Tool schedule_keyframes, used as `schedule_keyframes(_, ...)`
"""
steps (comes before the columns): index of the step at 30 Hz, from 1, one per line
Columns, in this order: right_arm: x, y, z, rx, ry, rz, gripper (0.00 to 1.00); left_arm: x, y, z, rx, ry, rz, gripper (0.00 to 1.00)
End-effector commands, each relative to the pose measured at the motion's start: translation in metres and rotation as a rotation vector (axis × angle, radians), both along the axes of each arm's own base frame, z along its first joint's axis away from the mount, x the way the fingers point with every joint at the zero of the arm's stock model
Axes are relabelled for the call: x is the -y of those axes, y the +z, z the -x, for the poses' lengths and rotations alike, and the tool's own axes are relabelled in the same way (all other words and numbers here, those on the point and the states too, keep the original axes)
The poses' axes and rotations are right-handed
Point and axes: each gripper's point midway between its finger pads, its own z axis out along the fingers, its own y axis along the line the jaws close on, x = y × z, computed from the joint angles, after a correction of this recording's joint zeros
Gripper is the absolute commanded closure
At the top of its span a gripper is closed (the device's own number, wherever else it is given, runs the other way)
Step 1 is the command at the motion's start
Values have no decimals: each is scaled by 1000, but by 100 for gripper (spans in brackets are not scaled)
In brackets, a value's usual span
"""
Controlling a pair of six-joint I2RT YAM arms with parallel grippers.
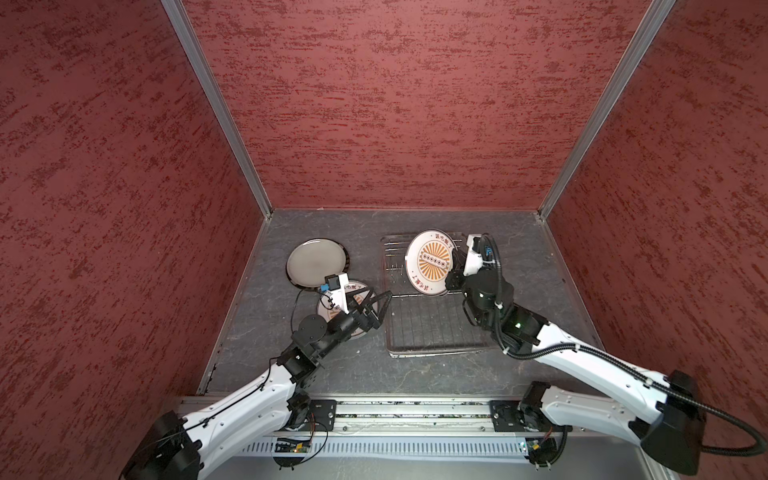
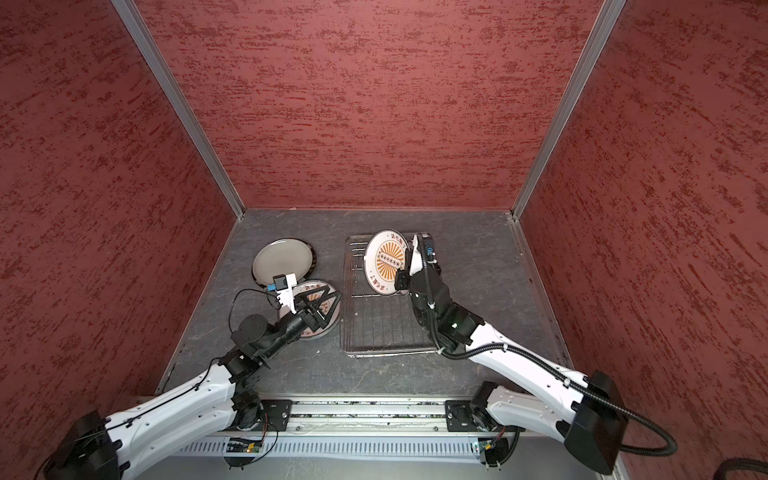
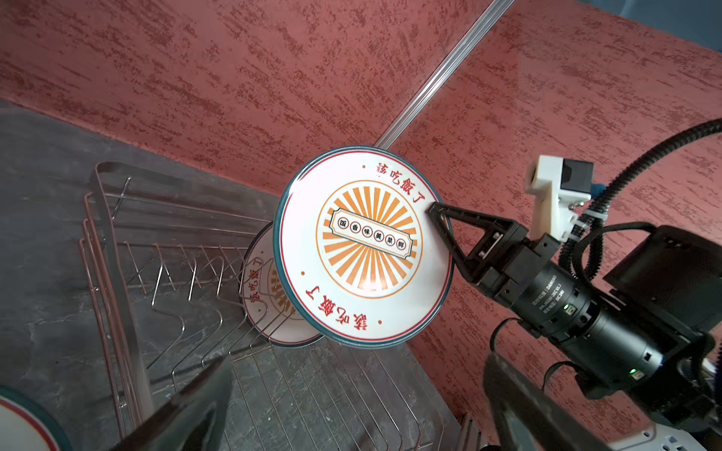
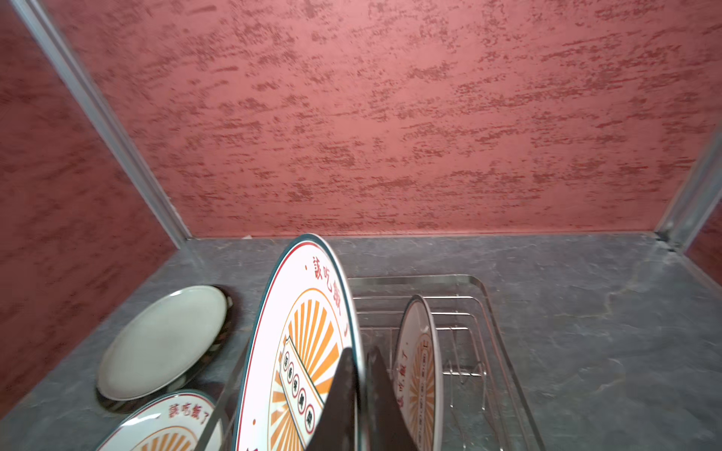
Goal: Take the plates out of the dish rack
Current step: 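Lift the sunburst plate from the rack with the right gripper toward the left gripper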
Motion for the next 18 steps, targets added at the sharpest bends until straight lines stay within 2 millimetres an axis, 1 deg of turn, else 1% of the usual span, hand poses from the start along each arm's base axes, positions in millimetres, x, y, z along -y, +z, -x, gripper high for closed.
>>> schedule_keyframes(1, -12, 37, 16, 127, 180, -205, 100, 4, -4, 7, 25, -38, -42, 1)
schedule_keyframes(8, -2, 39, 45, 218, 348, -369, 100, 9, 1, 15, 47, -85, -15, 0)
schedule_keyframes(13, 6, 41, 74, 301, 450, -465, 100, 18, 1, 15, 40, -104, -30, 1)
schedule_keyframes(15, 8, 42, 80, 316, 466, -491, 100, 23, 2, 16, 48, -114, -31, 1)
schedule_keyframes(18, 3, 43, 87, 322, 518, -498, 100, 30, 3, 18, 56, -136, -40, 1)
